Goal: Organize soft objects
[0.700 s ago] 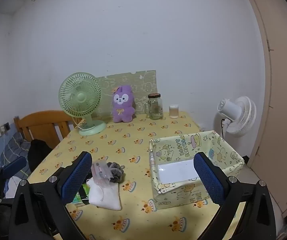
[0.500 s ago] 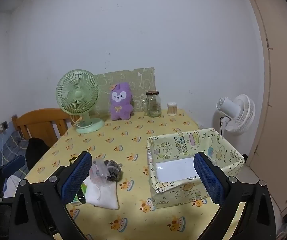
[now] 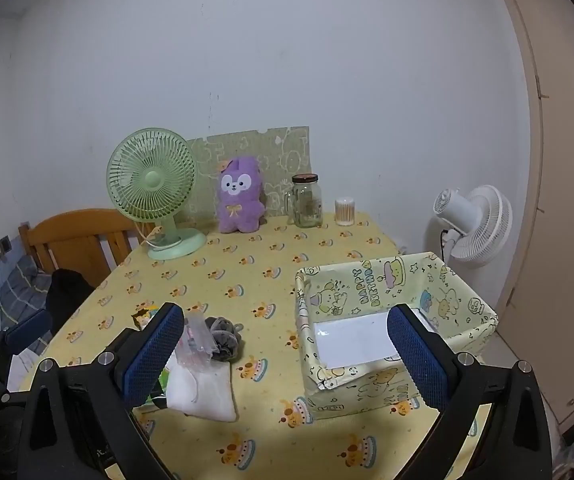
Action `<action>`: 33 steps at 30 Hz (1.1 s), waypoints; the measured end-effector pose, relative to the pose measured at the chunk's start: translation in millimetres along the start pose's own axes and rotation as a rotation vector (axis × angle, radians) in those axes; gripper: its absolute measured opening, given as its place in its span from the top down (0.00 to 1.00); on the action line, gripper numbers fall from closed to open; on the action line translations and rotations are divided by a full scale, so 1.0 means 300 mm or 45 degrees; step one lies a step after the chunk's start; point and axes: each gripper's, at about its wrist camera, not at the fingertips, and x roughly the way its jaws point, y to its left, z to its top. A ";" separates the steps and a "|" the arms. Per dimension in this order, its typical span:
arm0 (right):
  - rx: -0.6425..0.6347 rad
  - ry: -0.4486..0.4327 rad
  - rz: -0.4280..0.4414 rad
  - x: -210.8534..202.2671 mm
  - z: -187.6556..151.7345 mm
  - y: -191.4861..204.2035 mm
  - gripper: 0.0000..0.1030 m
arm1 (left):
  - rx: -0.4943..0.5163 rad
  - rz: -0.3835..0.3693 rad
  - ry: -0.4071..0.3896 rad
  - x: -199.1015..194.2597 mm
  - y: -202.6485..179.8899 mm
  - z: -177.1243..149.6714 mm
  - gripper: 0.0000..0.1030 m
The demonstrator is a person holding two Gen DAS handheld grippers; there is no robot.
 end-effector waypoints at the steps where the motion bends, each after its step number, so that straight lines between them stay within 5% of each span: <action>1: -0.001 0.000 0.001 0.002 0.000 0.000 0.00 | 0.000 -0.005 -0.001 -0.001 0.001 0.000 0.00; 33: 0.018 -0.015 -0.011 -0.057 -0.003 -0.012 0.00 | 0.017 0.016 -0.019 -0.047 -0.024 0.010 0.00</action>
